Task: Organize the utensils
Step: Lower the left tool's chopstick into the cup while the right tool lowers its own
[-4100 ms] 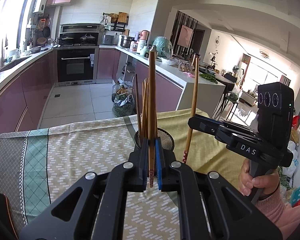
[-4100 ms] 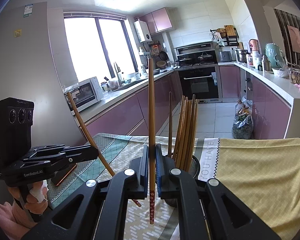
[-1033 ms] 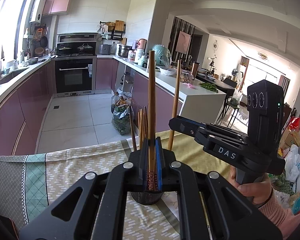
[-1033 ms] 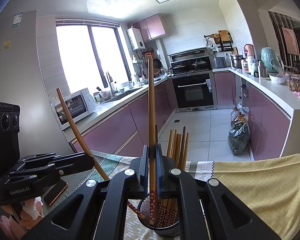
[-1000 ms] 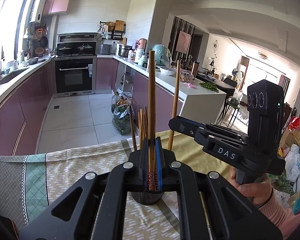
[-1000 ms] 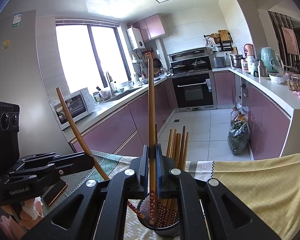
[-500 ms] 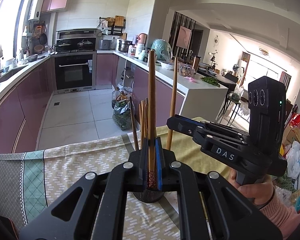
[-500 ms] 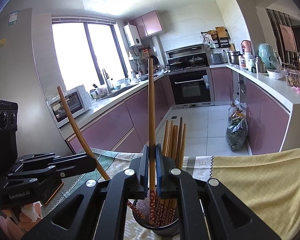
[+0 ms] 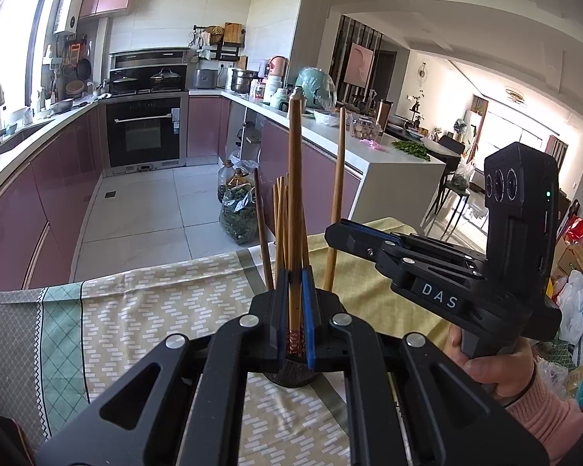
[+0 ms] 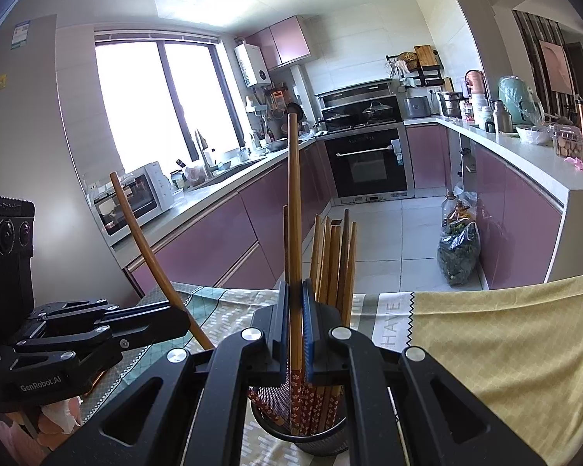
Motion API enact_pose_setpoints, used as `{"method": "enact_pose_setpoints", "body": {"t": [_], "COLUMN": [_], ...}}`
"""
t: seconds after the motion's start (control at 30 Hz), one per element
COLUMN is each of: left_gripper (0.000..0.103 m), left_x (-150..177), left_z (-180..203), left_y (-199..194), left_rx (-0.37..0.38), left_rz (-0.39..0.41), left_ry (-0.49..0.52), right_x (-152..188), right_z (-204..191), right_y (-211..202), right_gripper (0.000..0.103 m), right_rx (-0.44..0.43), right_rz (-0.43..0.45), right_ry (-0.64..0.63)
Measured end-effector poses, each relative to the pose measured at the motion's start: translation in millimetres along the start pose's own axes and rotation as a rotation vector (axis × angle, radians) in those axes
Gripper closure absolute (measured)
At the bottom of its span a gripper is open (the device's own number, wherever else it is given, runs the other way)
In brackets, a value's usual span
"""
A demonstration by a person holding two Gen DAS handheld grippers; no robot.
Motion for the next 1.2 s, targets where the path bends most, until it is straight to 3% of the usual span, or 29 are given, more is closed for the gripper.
{"method": "enact_pose_setpoints", "body": {"t": [1.2], "left_gripper": [0.096], "left_x": [15], "left_z": [-4], "left_y": [30], "left_rx": [-0.025], "left_rz": [-0.074], "left_ry": [0.023], "right_x": [22], "right_z": [7], "right_y": [16], "right_gripper": [0.097], "right_rx": [-0.006], "right_rz": [-0.051], "right_ry": [0.016]}}
Point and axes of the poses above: each gripper's, at about its wrist camera, not at the fingertips, and y roughly the way its jaws point, z to its right, x to its underside, the point moved 4 cm from there along y, roughly the way its jaws point, and after that the axes turned 10 degrees about x, right-handed, at the moved point
